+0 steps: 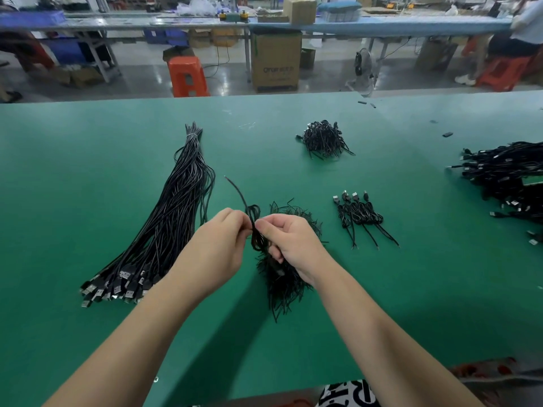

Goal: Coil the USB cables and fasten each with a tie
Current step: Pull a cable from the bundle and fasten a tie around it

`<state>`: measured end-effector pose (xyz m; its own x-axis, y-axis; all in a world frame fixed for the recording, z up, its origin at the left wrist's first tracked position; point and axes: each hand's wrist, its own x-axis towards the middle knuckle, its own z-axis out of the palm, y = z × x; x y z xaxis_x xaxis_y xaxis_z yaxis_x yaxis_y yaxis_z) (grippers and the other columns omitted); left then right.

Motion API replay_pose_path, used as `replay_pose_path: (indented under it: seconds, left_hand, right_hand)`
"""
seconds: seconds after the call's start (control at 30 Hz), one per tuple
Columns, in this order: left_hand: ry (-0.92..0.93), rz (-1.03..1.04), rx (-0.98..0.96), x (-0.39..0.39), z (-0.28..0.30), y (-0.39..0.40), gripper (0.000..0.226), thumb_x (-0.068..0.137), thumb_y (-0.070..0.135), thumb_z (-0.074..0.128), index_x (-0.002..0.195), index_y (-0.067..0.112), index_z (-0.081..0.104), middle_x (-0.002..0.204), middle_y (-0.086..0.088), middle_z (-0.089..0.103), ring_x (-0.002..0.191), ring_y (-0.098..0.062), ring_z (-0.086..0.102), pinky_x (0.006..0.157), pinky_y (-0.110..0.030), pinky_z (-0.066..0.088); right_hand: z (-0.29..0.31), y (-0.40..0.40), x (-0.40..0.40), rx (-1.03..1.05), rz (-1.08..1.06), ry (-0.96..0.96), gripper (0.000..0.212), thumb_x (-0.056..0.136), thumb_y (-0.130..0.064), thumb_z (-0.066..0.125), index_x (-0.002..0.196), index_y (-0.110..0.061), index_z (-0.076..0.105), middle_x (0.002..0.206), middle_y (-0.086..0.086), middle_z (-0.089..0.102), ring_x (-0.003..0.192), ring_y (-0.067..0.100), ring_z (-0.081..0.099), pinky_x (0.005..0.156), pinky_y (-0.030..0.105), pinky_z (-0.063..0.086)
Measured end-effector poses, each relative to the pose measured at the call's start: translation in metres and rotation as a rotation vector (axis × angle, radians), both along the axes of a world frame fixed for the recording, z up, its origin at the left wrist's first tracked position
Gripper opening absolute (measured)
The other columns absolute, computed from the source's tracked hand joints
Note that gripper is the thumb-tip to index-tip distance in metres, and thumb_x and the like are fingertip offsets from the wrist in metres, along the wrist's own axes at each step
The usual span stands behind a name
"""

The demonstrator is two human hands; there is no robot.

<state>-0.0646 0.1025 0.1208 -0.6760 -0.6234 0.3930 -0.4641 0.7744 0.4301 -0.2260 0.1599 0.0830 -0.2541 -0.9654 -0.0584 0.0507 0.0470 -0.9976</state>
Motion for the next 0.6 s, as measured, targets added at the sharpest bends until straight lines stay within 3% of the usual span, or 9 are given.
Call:
replay_pose_path:
  seconds: [0.03, 0.1, 0.17, 0.23, 0.3, 0.37, 0.43, 0.5, 0.6]
  left_hand:
    - [-0.049, -0.032, -0.073, 0.0, -0.001, 0.0, 0.003, 0.096, 0.008, 0.06, 0.096, 0.006, 0.063, 0.089, -0.006, 0.059, 0.071, -0.029, 0.058, 0.067, -0.039, 0.049]
    - [-0.126, -0.084, -0.211, 0.002, -0.002, 0.001, 0.002, 0.092, 0.003, 0.065, 0.093, 0.003, 0.063, 0.084, -0.01, 0.057, 0.058, -0.033, 0.055, 0.052, -0.041, 0.048]
    - [-0.144, -0.11, -0.231, 0.004, -0.004, -0.001, 0.002, 0.091, 0.002, 0.065, 0.093, 0.002, 0.063, 0.082, -0.011, 0.056, 0.055, -0.033, 0.053, 0.048, -0.042, 0.049]
    - [-0.078, -0.115, -0.124, 0.005, -0.007, -0.003, 0.001, 0.093, 0.005, 0.062, 0.095, 0.005, 0.063, 0.087, -0.007, 0.057, 0.063, -0.029, 0.055, 0.058, -0.042, 0.05]
    - [0.02, -0.073, 0.009, 0.005, -0.011, -0.004, 0.005, 0.093, 0.008, 0.062, 0.094, 0.012, 0.061, 0.087, 0.003, 0.058, 0.07, -0.015, 0.055, 0.067, -0.03, 0.046]
    - [0.104, 0.011, 0.125, 0.005, -0.012, -0.006, 0.013, 0.093, 0.01, 0.063, 0.088, 0.022, 0.059, 0.076, 0.011, 0.06, 0.068, -0.009, 0.054, 0.062, -0.015, 0.04]
    - [0.167, 0.067, 0.265, 0.005, -0.012, -0.008, 0.018, 0.093, 0.013, 0.063, 0.083, 0.026, 0.059, 0.07, 0.015, 0.065, 0.058, -0.004, 0.053, 0.053, -0.011, 0.038]
    - [0.232, 0.083, 0.433, 0.004, -0.014, -0.011, 0.018, 0.095, 0.014, 0.062, 0.081, 0.025, 0.06, 0.065, 0.019, 0.067, 0.047, -0.004, 0.046, 0.048, -0.016, 0.039]
    - [0.302, 0.115, 0.613, 0.002, -0.016, -0.013, 0.018, 0.097, 0.014, 0.061, 0.08, 0.02, 0.061, 0.054, 0.007, 0.056, 0.048, -0.016, 0.046, 0.05, -0.03, 0.039]
  right_hand:
    - [0.0, 0.0, 0.001, 0.024, 0.013, -0.033, 0.023, 0.1, -0.021, 0.063, 0.098, 0.001, 0.068, 0.057, -0.008, 0.051, 0.043, 0.01, 0.035, 0.041, 0.021, 0.03]
    - [0.001, -0.002, 0.001, 0.055, 0.04, -0.091, 0.022, 0.101, -0.018, 0.06, 0.103, 0.004, 0.065, 0.064, -0.003, 0.051, 0.044, 0.009, 0.03, 0.041, 0.021, 0.024]
    - [0.002, -0.003, 0.0, 0.066, 0.042, -0.069, 0.016, 0.1, -0.02, 0.062, 0.108, -0.006, 0.062, 0.066, 0.0, 0.051, 0.043, 0.009, 0.029, 0.041, 0.022, 0.023]
    - [0.002, -0.004, 0.0, 0.044, 0.05, -0.064, 0.012, 0.1, -0.021, 0.063, 0.108, -0.014, 0.058, 0.058, -0.001, 0.055, 0.043, 0.012, 0.029, 0.043, 0.028, 0.022]
    - [0.001, -0.006, 0.0, 0.006, 0.076, -0.084, 0.003, 0.101, -0.018, 0.059, 0.102, -0.016, 0.062, 0.06, 0.002, 0.063, 0.045, 0.016, 0.037, 0.043, 0.028, 0.028]
    - [0.001, -0.006, 0.001, -0.023, 0.115, -0.115, 0.015, 0.103, -0.01, 0.053, 0.102, -0.015, 0.067, 0.07, 0.005, 0.069, 0.052, 0.016, 0.053, 0.048, 0.026, 0.045]
    - [0.001, -0.005, -0.001, -0.041, 0.181, -0.108, 0.026, 0.102, 0.001, 0.048, 0.11, -0.014, 0.067, 0.083, 0.007, 0.072, 0.065, 0.016, 0.063, 0.061, 0.026, 0.053]
    - [0.0, -0.004, -0.002, -0.036, 0.213, -0.039, 0.035, 0.099, 0.007, 0.048, 0.115, -0.018, 0.067, 0.088, 0.006, 0.073, 0.071, 0.014, 0.064, 0.065, 0.024, 0.05]
    - [-0.002, -0.004, -0.004, -0.016, 0.174, -0.054, 0.024, 0.097, -0.002, 0.06, 0.103, -0.022, 0.073, 0.072, 0.0, 0.064, 0.055, 0.007, 0.048, 0.049, 0.017, 0.036]
